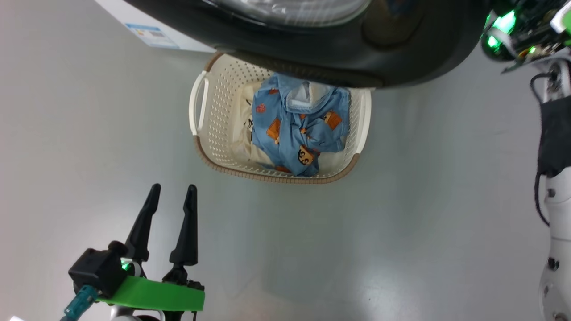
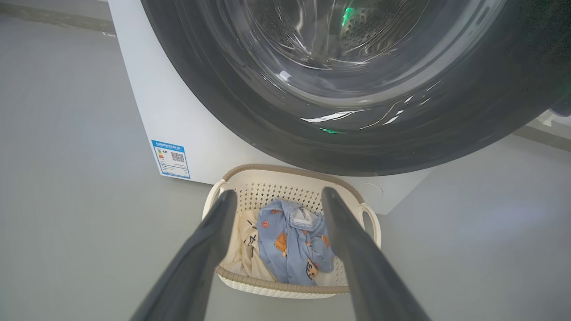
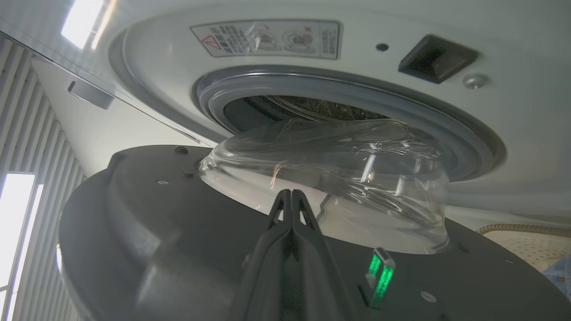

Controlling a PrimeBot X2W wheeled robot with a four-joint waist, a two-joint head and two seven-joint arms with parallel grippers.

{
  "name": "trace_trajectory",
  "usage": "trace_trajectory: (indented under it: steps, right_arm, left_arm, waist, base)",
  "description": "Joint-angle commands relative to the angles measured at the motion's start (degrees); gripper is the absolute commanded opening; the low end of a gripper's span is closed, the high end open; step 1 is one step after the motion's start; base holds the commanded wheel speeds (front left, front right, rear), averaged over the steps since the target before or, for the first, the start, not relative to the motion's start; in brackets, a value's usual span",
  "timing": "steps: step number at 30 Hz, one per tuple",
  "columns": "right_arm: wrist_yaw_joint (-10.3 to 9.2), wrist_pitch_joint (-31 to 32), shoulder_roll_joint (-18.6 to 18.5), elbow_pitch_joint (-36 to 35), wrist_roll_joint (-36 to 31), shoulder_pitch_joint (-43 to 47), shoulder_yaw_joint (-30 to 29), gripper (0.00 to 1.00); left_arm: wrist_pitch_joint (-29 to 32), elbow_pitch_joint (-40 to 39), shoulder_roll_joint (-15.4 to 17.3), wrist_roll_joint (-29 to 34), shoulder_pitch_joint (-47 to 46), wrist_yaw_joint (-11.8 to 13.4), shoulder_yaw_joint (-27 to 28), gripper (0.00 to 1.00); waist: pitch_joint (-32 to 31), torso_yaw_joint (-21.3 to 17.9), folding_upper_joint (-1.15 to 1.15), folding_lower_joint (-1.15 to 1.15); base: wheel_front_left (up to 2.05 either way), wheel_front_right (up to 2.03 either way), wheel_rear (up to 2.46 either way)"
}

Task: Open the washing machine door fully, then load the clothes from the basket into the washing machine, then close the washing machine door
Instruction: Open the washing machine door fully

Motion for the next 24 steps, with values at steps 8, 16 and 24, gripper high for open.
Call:
trace_trajectory:
  steps: [8,16,24]
  right_arm:
    - [0.09,2.0,3.0,-2.3,0.1,5.8,2.5,0.00]
    - [0.09,2.9,5.6,-0.5,-0.4,11.3,5.1,0.00]
    - [0.09,4.5,8.3,1.5,0.1,16.0,9.0,0.00]
  left_arm:
    - [-0.4,0.5,0.7,-0.7,-0.5,0.0,3.2,1.00]
    - [-0.4,2.1,0.7,-1.4,0.3,-0.1,4.4,1.00]
    - [-0.4,2.9,0.7,-2.1,1.7,-0.1,5.1,1.00]
  waist:
    - [-4.3,-2.3,0.00,0.00]
    - [-9.2,-4.1,0.00,0.00]
    - [-13.7,-4.8,0.00,0.00]
  base:
    - [0.00,0.00,0.00]
    - [0.00,0.00,0.00]
    - [0.00,0.00,0.00]
